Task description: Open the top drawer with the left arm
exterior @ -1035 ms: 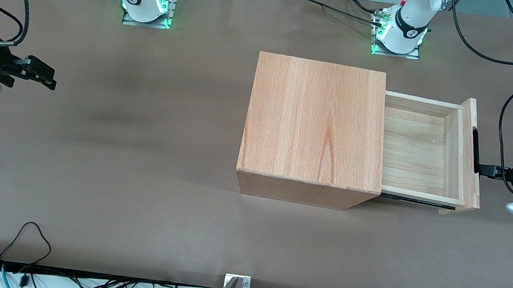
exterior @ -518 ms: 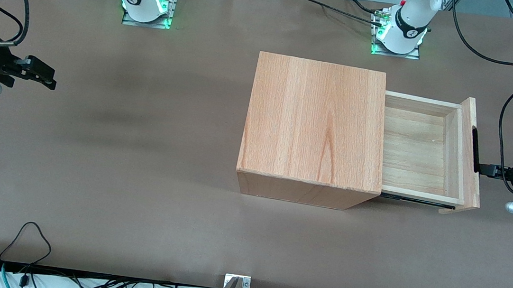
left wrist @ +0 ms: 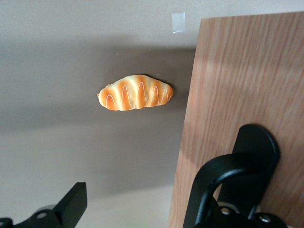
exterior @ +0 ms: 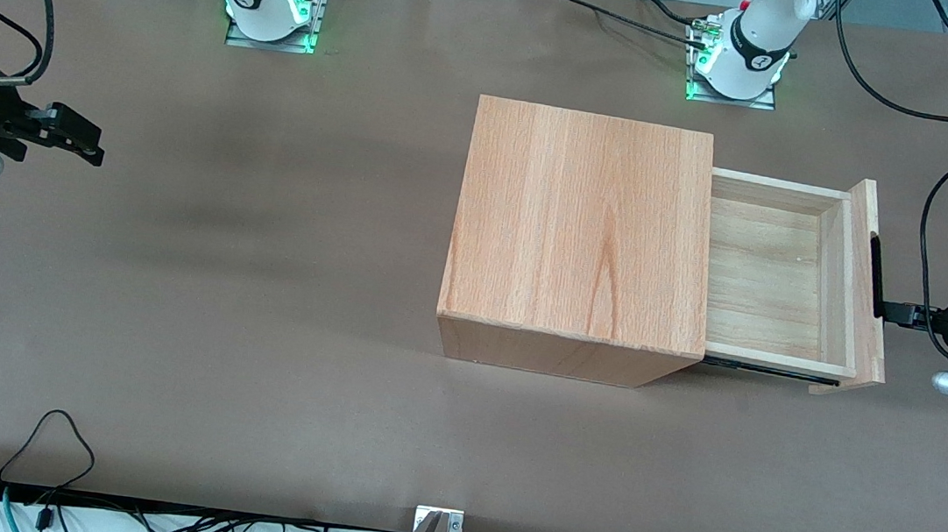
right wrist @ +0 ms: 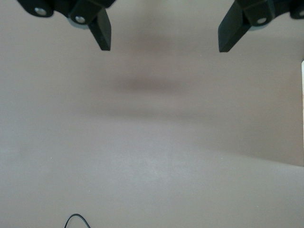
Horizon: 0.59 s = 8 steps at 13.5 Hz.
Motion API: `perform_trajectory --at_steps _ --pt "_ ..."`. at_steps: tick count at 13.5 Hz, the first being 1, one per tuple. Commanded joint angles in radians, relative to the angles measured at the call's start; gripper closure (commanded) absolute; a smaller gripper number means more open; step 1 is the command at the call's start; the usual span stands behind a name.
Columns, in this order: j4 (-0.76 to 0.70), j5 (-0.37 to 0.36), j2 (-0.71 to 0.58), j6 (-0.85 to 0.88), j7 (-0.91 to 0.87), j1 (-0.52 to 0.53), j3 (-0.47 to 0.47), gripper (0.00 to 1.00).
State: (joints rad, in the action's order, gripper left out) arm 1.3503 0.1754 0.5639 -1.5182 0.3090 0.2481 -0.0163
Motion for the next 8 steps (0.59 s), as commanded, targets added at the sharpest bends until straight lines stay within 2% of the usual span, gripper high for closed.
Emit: perform_trajectory --at_steps 1,8 --pt "-0.063 0.053 0.021 0.03 -0.005 0.002 0.004 0.0" --pt "-0.063 0.058 0.021 0.036 -0.005 0.01 0.006 0.0"
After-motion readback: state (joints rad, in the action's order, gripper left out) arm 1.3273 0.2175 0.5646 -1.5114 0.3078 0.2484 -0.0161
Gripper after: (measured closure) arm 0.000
